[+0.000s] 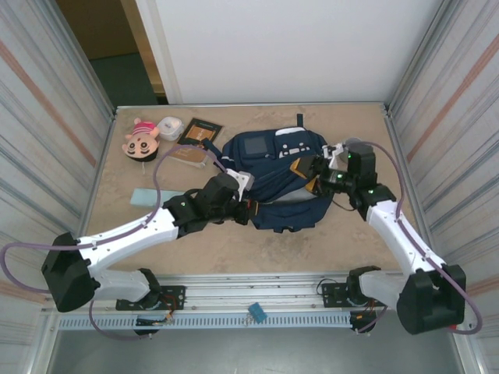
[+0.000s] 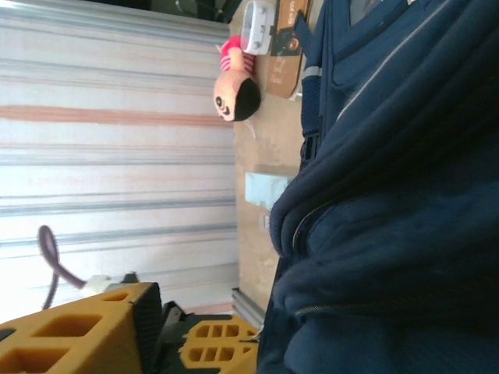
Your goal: Pack the student bag
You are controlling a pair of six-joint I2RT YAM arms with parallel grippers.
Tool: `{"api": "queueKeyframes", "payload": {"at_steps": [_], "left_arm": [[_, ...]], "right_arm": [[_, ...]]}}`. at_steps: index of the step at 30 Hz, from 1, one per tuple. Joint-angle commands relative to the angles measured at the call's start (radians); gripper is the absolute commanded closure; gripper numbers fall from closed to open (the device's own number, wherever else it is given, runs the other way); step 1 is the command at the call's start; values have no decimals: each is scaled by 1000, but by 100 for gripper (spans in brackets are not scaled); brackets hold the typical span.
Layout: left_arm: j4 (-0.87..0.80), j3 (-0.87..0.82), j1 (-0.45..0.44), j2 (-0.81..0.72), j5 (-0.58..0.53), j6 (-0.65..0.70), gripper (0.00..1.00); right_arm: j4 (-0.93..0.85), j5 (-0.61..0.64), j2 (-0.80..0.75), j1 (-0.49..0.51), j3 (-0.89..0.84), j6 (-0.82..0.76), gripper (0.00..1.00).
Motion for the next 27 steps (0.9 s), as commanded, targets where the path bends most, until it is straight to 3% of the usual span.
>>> {"api": "queueKeyframes", "payload": {"at_steps": [1,5,8,10,12,16,21,22,24,27], "left_arm": [[139,34,0,18,40,-23,100],[162,54,-7,43,68,-28,100],[130,57,-7,43,50,-21,100],[91,47,-7,32,6,-14,100],[69,23,-1,11,-20,0,100],[57,-53,16,-38,-59,21,100],[93,-111,20,-60,-58,28,100],[108,-111,19,-53,-48,25,100],[138,-97,19,-39,-23,18,100],[200,-63,19,-10,-20,-5,100]], "right_arm": [[101,223,-68,116,-66,145,35],[139,345,-71,202,-113,189,40],[76,330,-60,197,-78,137,67],[2,278,-52,164,-33,46,82],[-59,188,-42,100,6,-13,90],[-160,-36,-1,-70,80,-118,94],[-275,-165,66,-168,199,-229,86],[-278,-166,76,-173,210,-226,80],[-238,-146,65,-165,203,-172,53],[-122,-36,-5,-104,108,-28,35]]}}
